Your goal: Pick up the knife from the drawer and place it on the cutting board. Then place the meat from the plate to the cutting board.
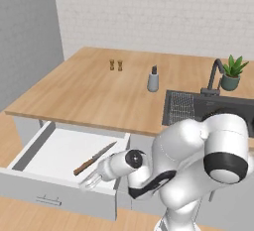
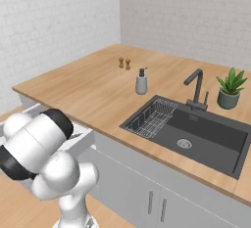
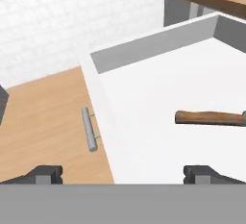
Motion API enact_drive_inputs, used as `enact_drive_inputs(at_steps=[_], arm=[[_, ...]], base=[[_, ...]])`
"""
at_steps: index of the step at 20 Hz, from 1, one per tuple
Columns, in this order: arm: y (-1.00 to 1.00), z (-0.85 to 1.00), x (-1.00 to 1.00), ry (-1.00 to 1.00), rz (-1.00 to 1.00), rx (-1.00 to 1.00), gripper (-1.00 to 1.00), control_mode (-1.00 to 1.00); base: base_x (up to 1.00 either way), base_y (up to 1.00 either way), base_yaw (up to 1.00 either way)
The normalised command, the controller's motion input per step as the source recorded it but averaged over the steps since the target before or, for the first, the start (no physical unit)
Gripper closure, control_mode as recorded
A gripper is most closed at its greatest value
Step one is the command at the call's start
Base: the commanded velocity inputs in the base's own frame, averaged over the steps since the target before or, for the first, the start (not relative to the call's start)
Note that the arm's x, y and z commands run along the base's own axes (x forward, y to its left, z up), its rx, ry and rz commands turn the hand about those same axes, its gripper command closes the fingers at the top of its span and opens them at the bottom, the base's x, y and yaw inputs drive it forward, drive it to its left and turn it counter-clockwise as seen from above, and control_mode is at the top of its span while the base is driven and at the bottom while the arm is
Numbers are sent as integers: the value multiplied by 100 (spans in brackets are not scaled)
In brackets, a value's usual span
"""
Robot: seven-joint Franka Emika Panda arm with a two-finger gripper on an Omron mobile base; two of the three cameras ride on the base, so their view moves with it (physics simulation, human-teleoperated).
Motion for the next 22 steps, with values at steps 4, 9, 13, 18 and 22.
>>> enact_drive_inputs(at_steps=[4,9,13,18,22], arm=[[0,100,19,12,-4,0,-100,-100],[0,100,29,42,-38,1,-100,-100],[23,100,0,0,-46,-8,-100,-100],[51,100,0,-34,-25,-31,-100,-100],[32,99,1,-7,-17,-16,-100,-100]], base=[[0,0,0],[0,0,0],[0,0,0],[0,0,0],[0,0,0]])
